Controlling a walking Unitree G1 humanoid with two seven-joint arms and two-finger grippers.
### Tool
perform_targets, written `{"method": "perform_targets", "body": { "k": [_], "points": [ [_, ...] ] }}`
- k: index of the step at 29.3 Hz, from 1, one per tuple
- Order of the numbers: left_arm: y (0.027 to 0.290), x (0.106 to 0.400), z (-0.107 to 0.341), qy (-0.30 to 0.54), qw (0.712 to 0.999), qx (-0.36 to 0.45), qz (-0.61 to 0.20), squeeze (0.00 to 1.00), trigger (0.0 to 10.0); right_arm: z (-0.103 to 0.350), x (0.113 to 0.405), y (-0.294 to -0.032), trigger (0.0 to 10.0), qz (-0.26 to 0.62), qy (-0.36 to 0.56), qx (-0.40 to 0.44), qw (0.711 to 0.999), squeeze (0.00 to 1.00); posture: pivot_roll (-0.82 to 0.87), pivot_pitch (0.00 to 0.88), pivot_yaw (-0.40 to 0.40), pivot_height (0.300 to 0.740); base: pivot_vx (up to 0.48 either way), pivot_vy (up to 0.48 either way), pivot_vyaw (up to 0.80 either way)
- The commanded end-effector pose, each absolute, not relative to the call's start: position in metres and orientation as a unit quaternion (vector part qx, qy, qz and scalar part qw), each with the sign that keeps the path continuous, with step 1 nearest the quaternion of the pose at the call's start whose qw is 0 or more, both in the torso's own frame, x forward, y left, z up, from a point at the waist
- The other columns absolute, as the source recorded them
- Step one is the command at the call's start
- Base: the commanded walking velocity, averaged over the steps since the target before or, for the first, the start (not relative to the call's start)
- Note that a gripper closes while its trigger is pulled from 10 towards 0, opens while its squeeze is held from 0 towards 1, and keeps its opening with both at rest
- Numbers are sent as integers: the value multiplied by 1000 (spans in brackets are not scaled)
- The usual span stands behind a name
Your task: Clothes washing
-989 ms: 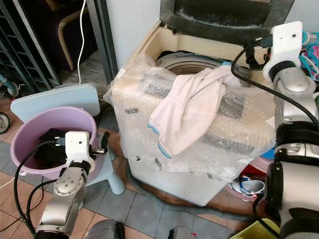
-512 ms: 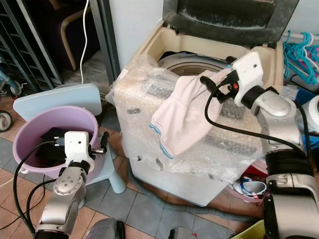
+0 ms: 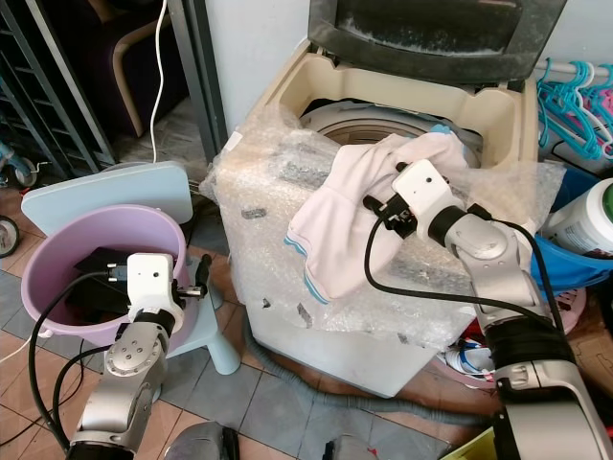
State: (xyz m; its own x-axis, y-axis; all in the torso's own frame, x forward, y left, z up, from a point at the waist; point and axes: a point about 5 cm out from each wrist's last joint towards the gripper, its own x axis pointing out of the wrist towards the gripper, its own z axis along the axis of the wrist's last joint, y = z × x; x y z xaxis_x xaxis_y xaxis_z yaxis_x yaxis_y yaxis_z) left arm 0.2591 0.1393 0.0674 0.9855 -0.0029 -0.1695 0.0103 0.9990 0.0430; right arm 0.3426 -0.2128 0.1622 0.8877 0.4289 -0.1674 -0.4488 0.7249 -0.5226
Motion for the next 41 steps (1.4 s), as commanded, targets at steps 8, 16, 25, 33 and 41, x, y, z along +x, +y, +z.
{"method": "perform_targets", "body": {
  "k": [8,16,25,33,41],
  "points": [
    [136,261,67,84,996,30,-6,0,10000,132,351,-230,0,170,141,-223,950,0,6,7,-2,740,0,0,0],
    [138,259,65,87,996,30,2,0,10000,130,358,-248,0,76,164,-138,974,0,15,13,-8,740,0,0,0],
    [137,260,65,88,996,31,-1,0,10000,154,371,-252,0,17,106,-59,992,0,10,17,-4,740,0,0,0],
    [135,260,65,89,996,30,-1,0,10000,176,385,-248,0,4,72,-49,996,0,17,16,-10,740,0,0,0],
    [137,260,66,85,996,28,11,0,10000,246,410,-227,0,17,-40,-39,998,0,42,9,-33,740,0,0,0]
  ]
}}
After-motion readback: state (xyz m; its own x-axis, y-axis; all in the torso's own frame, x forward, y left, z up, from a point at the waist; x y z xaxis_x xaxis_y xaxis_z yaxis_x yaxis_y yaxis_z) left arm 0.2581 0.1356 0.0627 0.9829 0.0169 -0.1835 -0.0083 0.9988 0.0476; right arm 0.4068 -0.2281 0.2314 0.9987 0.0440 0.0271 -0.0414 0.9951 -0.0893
